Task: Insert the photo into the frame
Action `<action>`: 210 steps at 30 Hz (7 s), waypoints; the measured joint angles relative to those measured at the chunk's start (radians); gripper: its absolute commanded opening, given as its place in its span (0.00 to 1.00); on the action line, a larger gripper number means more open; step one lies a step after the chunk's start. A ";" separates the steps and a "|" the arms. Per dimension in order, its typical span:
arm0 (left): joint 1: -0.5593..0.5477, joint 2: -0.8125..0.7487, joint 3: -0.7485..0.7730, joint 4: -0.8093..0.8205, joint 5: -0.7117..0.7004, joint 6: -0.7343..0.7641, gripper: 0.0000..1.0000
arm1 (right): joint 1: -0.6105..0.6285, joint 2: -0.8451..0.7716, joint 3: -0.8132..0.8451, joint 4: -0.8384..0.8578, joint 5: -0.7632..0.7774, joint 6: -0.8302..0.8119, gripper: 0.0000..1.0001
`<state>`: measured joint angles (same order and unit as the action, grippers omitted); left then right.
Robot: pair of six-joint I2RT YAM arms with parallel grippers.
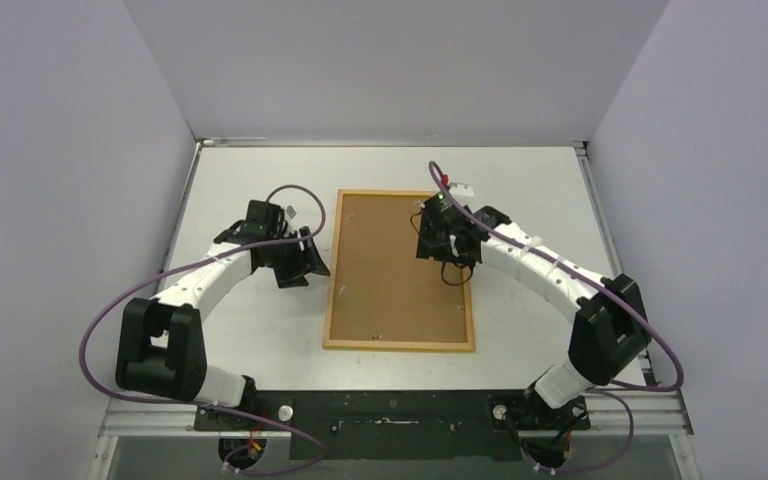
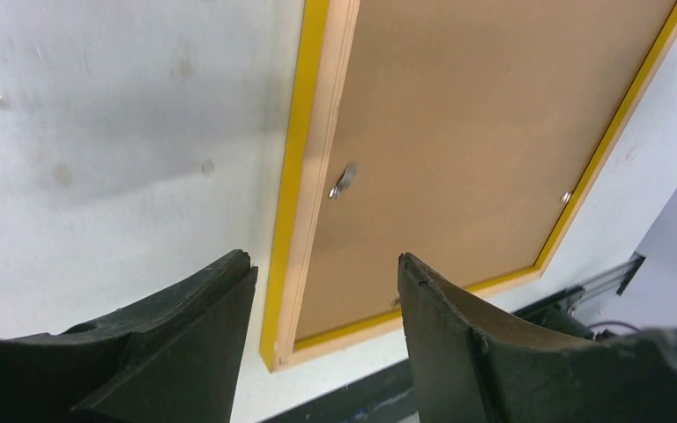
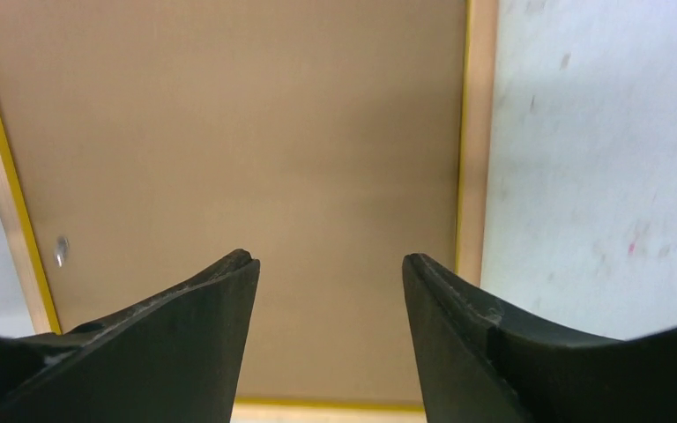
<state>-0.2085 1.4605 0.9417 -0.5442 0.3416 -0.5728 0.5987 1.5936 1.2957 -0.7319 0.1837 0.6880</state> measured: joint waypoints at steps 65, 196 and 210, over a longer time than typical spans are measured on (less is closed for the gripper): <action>-0.230 0.009 -0.388 0.514 0.216 -0.306 0.66 | -0.358 0.386 0.125 0.069 -0.131 -0.034 0.55; 0.069 -0.084 -0.162 0.149 0.088 -0.081 0.68 | 0.330 0.097 0.019 -0.053 0.060 0.513 0.70; 0.153 0.244 0.048 0.160 0.216 -0.070 0.56 | 0.337 0.442 0.362 -0.089 0.027 0.243 0.52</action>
<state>-0.0551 1.7046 0.9894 -0.3840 0.5571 -0.6430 0.9360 2.0354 1.6573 -0.8211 0.2111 0.9306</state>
